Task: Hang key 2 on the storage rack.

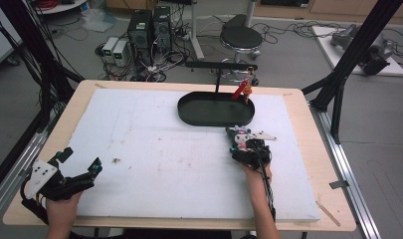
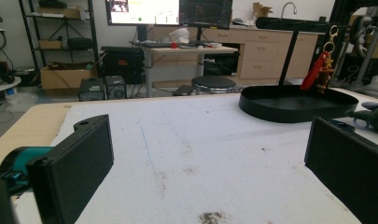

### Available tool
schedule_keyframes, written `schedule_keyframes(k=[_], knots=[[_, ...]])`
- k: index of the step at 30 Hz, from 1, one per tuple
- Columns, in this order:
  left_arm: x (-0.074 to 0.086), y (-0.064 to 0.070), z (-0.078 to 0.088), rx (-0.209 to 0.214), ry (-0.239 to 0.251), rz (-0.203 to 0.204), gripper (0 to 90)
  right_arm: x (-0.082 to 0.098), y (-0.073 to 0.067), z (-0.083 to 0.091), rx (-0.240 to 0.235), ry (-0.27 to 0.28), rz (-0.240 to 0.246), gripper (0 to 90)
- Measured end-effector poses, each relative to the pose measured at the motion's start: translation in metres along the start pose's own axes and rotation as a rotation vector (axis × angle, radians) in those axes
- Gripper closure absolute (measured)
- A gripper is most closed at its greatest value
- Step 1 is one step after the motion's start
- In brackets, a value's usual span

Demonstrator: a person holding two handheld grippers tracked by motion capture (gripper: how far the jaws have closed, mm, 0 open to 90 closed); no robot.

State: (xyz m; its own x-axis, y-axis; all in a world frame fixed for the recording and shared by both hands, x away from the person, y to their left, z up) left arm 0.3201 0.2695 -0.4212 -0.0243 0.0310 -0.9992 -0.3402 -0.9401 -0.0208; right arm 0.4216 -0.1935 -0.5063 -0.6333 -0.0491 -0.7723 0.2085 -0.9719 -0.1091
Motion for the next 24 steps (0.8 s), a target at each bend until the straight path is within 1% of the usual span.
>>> schedule_keyframes(k=[2,5,6,7,9,11,13,17,20,24], knots=[[0.0,0.001,0.0,0.001,0.002,0.002,1.7,0.0,-0.001,0.001,-0.005,0.0,0.023,46.6],[0.0,0.0,0.0,0.001,0.001,0.004,1.7,0.0,-0.002,0.001,-0.016,-0.007,0.044,50.9],[0.0,0.0,0.0,0.001,0.001,0.003,1.7,0.001,-0.003,0.002,-0.018,-0.011,0.043,51.6],[0.0,0.0,0.0,0.0,0.001,0.004,1.7,0.0,-0.003,0.002,-0.021,-0.009,0.056,51.9],[0.0,0.0,0.0,0.0,0.001,0.003,1.7,0.001,-0.003,0.002,-0.026,-0.011,0.063,52.2],[0.0,0.0,0.0,0.002,0.001,0.001,1.7,0.001,-0.004,0.002,-0.032,-0.009,0.069,52.3],[0.0,0.0,0.0,0.0,0.001,0.003,1.7,0.0,-0.005,0.003,-0.039,-0.004,0.064,52.3],[0.0,-0.001,0.0,0.001,0.001,0.002,1.7,-0.004,-0.007,0.006,-0.044,0.03,0.07,52.3],[0.0,-0.001,0.0,0.001,0.0,0.002,1.7,-0.007,-0.009,0.009,-0.055,0.049,0.062,52.2],[0.001,0.0,-0.001,0.002,0.0,0.003,1.7,-0.011,-0.008,0.015,-0.054,0.084,0.057,52.3]])
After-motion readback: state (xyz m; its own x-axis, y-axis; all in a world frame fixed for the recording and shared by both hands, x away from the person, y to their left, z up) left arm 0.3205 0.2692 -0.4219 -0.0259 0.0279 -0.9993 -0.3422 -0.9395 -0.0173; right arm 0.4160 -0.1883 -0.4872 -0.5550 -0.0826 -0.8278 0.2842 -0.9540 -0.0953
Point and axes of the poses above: each handheld gripper's, and its own axes: z roughly backward along the jaws, x roughly out of its underside, y roughly to its right, the point moved 10 cm from there along -z, roughly forward along the jaws, and after that the axes turned 4 degrees about -z, right-handed, at the moved point
